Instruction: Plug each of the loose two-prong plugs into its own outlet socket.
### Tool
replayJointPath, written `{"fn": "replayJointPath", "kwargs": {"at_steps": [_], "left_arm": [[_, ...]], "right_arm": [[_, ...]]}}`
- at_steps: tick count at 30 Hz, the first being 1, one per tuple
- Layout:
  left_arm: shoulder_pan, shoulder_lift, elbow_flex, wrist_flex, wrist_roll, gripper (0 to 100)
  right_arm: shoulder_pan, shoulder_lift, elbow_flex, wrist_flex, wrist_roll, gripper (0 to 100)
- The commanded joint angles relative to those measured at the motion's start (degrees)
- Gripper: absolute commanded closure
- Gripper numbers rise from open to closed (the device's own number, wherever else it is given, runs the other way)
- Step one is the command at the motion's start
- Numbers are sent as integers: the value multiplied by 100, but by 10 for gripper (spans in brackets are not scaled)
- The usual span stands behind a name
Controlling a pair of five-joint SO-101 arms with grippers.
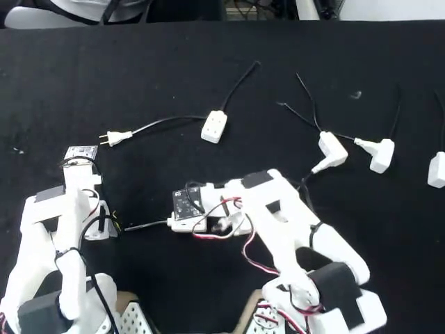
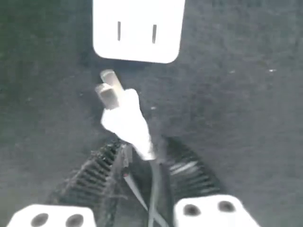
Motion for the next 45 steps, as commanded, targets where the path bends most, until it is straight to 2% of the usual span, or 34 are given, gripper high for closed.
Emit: {"fn": "replayJointPath", "kwargs": {"at_steps": [1,5,8,11,15,18,21,29,31,36,38,41,45], "left_arm": [[4,114,22,-229,70,798],[4,132,-4,-237,70,798],[4,132,-4,-237,70,798],[4,123,13,-237,70,798],[-4,123,13,-237,70,798],[-4,123,13,-237,70,798],[4,123,13,-237,70,798],[-4,123,22,-237,70,798],[-4,123,22,-229,70,798],[4,123,22,-229,70,798],[-4,123,22,-229,70,798],[-13,123,22,-229,70,798],[4,123,22,-237,70,798]], "right_arm": [[105,-277,-347,1143,35,942],[123,-699,-593,2004,35,790],[123,-1068,-593,2119,35,665],[114,-1332,-646,2022,44,612],[-158,-1341,-409,1899,-114,644],[-563,-1235,-136,1749,-853,649],[-633,-1112,207,1064,-1371,652],[-378,-382,505,123,-1433,654],[-158,-268,365,97,-1433,699],[299,-242,31,114,-1459,995],[475,-242,-110,229,-1538,967],[571,-242,-400,527,-1758,986],[132,-242,-514,1248,-1811,988]]}}
